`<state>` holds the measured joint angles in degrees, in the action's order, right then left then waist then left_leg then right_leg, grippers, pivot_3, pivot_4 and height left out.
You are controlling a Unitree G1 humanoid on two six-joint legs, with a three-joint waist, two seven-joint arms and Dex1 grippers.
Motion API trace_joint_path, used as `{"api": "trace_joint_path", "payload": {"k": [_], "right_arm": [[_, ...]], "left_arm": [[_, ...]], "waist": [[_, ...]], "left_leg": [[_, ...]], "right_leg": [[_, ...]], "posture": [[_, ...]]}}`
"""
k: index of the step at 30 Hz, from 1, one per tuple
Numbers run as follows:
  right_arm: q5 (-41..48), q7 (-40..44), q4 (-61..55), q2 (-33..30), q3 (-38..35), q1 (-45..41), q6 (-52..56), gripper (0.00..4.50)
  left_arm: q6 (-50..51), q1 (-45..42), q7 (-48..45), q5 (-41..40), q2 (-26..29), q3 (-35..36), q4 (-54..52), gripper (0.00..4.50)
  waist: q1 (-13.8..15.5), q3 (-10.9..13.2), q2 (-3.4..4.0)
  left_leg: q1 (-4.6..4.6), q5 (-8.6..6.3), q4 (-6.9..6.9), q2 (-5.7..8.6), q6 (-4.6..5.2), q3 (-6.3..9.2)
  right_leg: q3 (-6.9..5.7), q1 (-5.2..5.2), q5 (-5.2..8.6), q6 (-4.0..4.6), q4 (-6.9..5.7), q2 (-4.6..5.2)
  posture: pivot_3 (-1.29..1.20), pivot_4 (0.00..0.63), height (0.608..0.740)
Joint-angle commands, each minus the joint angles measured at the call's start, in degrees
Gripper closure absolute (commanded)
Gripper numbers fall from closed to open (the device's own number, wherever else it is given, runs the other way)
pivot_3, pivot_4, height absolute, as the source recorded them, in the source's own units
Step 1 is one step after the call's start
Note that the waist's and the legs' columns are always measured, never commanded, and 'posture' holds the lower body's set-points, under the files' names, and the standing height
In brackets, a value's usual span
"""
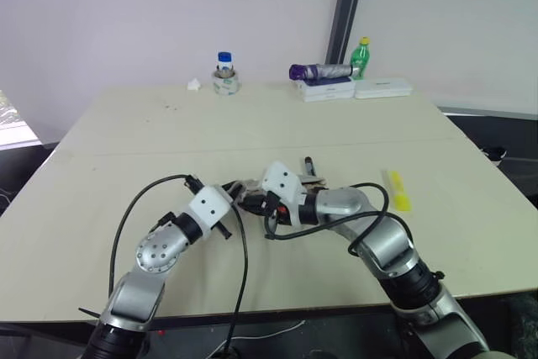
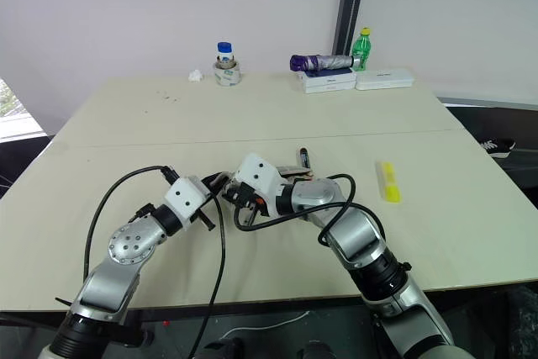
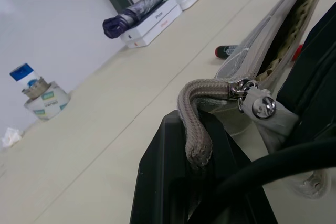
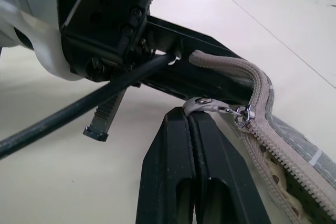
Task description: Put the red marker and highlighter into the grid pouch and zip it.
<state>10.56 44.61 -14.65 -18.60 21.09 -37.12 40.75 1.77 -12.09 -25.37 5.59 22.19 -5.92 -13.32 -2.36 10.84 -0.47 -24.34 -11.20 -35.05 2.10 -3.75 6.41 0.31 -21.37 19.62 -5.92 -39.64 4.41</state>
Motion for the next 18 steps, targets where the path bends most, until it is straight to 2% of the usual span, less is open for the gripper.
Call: {"api": "trace_joint_path", "payload": {"k": [1, 3, 5, 6, 10, 15, 18], "right_arm": [[2.37, 1.19, -4.15, 2.38, 1.05, -1.57, -1.44, 4.45], [2.48, 0.68, -3.93, 1.83, -0.4, -1.46, -0.67, 4.45], [3.56, 1.05, -4.23, 0.21, -3.3, -1.34, 0.58, 3.89], [3.77, 1.0, -4.66, -0.75, -4.57, -1.21, 0.78, 3.56], [4.64, -2.21, -4.76, -3.18, -10.43, -1.65, 4.29, 1.58], [1.83, -11.63, 2.04, -5.38, -17.07, -2.01, 11.47, 1.58], [0.29, -15.57, 6.34, -5.45, -18.64, -1.35, 12.21, 1.58]], "left_arm": [[0.05, -1.5, 2.45, 1.12, -1.06, 0.25, 0.18, 4.5], [0.87, -1.7, 3.86, 1.4, -1.74, 1.0, 0.09, 4.5], [2.24, -2.05, 6.1, 1.98, -2.49, 2.23, 0.0, 4.5], [3.05, -2.15, 7.18, 2.2, -2.92, 2.81, -0.14, 4.5], [7.11, -2.1, 10.52, 1.95, -5.05, 4.25, -0.93, 4.5], [10.29, -2.06, 12.75, 3.66, -6.87, 2.99, -1.02, 4.5], [11.04, -2.53, 13.03, 4.01, -7.49, 2.31, -0.51, 4.5]], "waist": [[0.01, 0.0, 0.0], [0.07, 0.0, 0.0], [0.14, 0.0, 0.0], [0.18, 0.0, 0.0], [0.26, -0.01, -0.02], [0.7, -0.01, -0.03], [1.11, -0.02, -0.03]], "left_leg": [[0.0, 0.0, 0.0, 0.0, 0.0, 0.0], [0.0, 0.0, -0.02, 0.0, 0.0, 0.0], [0.0, 0.0, -0.02, 0.01, 0.0, 0.0], [0.0, 0.0, -0.02, 0.01, 0.0, 0.0], [-0.01, 0.0, -0.04, 0.02, 0.0, 0.01], [-0.01, 0.0, -0.05, 0.04, 0.0, 0.01], [0.0, 0.0, -0.04, 0.04, 0.0, -0.04]], "right_leg": [[0.0, 0.0, 0.0, 0.0, 0.0, 0.0], [0.0, 0.01, 0.0, 0.0, 0.0, 0.0], [0.0, 0.02, 0.0, 0.0, 0.0, 0.0], [0.0, 0.01, 0.0, 0.0, 0.0, 0.0], [-0.02, 0.03, 0.0, -0.01, 0.0, 0.02], [-0.03, 0.04, 0.0, -0.01, 0.0, 0.02], [0.0, 0.02, 0.0, 0.0, 0.0, 0.02]], "posture": [[0.0, 0.15, 0.737], [0.0, 0.15, 0.737], [0.0, 0.15, 0.737], [0.0, 0.15, 0.737], [0.0, 0.15, 0.737], [0.0, 0.15, 0.737], [0.0, 0.15, 0.737]]}}
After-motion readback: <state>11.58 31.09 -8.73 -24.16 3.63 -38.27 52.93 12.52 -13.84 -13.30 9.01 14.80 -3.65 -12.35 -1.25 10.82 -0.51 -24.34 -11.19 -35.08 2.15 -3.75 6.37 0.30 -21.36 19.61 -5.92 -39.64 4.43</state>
